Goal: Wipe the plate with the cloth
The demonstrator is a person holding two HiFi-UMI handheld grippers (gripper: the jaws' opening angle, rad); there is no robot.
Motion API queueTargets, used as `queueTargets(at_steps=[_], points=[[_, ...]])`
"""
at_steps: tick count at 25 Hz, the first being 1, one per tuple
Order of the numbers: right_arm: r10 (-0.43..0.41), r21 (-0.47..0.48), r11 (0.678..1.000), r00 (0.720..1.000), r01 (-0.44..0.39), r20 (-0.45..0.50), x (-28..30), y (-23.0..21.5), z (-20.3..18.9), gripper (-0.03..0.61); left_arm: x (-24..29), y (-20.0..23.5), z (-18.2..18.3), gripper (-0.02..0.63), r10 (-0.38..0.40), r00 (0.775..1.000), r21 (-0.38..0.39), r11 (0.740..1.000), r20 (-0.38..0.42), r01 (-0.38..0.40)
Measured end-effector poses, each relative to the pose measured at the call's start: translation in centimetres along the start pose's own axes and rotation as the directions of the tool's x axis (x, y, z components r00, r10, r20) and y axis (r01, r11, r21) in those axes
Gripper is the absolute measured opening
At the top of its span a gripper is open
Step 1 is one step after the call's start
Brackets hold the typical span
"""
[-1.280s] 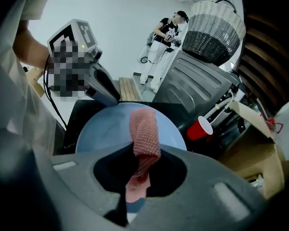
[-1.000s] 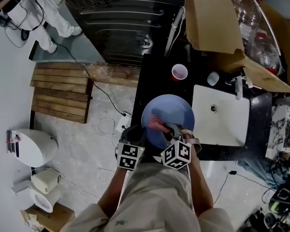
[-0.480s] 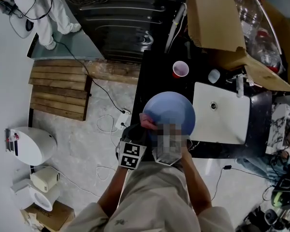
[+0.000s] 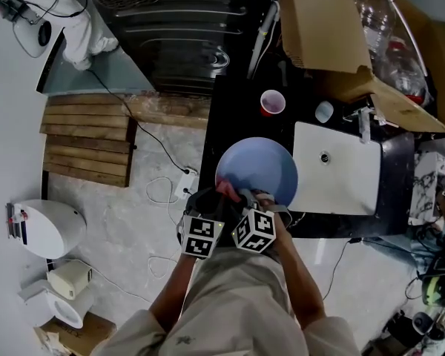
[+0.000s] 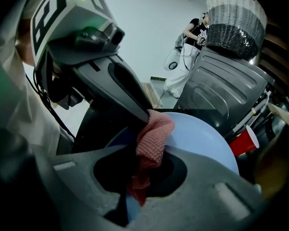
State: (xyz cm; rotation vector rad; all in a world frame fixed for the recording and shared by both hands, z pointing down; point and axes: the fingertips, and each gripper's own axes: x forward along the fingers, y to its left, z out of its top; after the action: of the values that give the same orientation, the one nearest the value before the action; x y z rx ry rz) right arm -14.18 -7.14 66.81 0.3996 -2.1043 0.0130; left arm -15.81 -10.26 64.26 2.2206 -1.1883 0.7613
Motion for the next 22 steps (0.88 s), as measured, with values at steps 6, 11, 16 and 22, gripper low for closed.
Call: queueTargets(at_steps=[6,11,16,22], points=[[0.01,0.003,1.0,1.0,-0.01,-0.024,-0.3,0.5,-0.8,0.035,0.0,0.0,-0.1,0.084,0.0,1.0,0.005,1.0,-0.002,0.0],[0.01,0.006,1.0,0.999,-0.009,-0.047,-0.8,0.8,-1.3,0.034,-0.1,0.1,-0.1,0.084,-0.004,1.0,0.006,1.0,-0.002,0.004],[0.014,0.003,1.0,0.997,-0.014,-0.078,-1.3,1.2,-2.3,0.035,-0.2,0.1,-0.2,0.084,0.001,1.0,0.004,1.0,-0.004,-0.001],[0.022,-0.002,1.0,0.993,-0.023,-0.114,-2.1,1.1,-3.9,0.035,-0.1,0.2,-0.1,0.084,0.013,1.0,-0.011,1.0,-0.003,-0.013]])
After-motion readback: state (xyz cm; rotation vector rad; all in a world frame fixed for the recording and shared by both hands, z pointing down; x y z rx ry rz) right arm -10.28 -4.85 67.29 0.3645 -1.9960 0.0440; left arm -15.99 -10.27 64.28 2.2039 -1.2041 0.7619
